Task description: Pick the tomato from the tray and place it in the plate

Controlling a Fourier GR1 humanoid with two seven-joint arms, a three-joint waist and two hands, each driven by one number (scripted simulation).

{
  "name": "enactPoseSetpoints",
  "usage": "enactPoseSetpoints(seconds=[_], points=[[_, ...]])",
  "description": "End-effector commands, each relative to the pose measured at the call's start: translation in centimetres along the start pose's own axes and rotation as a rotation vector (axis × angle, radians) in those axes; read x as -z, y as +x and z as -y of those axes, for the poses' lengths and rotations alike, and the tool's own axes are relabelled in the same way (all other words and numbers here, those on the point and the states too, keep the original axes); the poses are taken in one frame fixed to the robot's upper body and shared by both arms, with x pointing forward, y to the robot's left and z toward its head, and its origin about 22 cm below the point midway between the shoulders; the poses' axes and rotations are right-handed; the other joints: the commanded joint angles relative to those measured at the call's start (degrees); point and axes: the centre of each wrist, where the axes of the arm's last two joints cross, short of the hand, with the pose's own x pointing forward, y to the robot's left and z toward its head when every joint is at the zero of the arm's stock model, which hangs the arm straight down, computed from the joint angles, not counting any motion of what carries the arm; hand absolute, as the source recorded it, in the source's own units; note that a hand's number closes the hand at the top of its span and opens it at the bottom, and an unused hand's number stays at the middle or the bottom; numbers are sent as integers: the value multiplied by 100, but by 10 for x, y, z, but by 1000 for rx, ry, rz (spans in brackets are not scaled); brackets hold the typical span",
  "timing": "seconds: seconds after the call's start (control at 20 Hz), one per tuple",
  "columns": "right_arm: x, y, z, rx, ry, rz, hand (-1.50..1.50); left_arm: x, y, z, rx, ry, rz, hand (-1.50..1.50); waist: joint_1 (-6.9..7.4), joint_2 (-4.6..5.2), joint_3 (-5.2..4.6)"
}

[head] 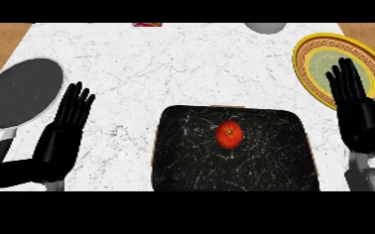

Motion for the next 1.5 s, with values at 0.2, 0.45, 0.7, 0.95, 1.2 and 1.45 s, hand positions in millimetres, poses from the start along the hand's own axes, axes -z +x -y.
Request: enactPoseSetpoints(seconds=[0.2, 0.45, 0.7, 0.95, 1.2, 1.45], points=[[8, 42, -92, 211, 771, 56, 150, -5, -20, -18, 216, 42, -234, 0, 520, 231, 27], [38, 121, -53, -620, 779, 604, 150, -13, -31, -24, 256, 83, -358, 0, 298, 90, -10], [-7, -15, -93, 177, 734, 191, -150, -1, -32, -20, 295, 116, -390, 0, 271, 281, 54], [7, -34, -71, 148, 1104, 296, -150, 16, -42, 6, 302, 126, -413, 0, 125, 180, 15], [59, 7, -73, -265, 1155, 432, -150, 29, -33, 0, 294, 132, -425, 0, 145, 147, 4], [68, 45, -74, -546, 1171, 502, -150, 18, -36, -2, 284, 141, -442, 0, 57, 99, -5]])
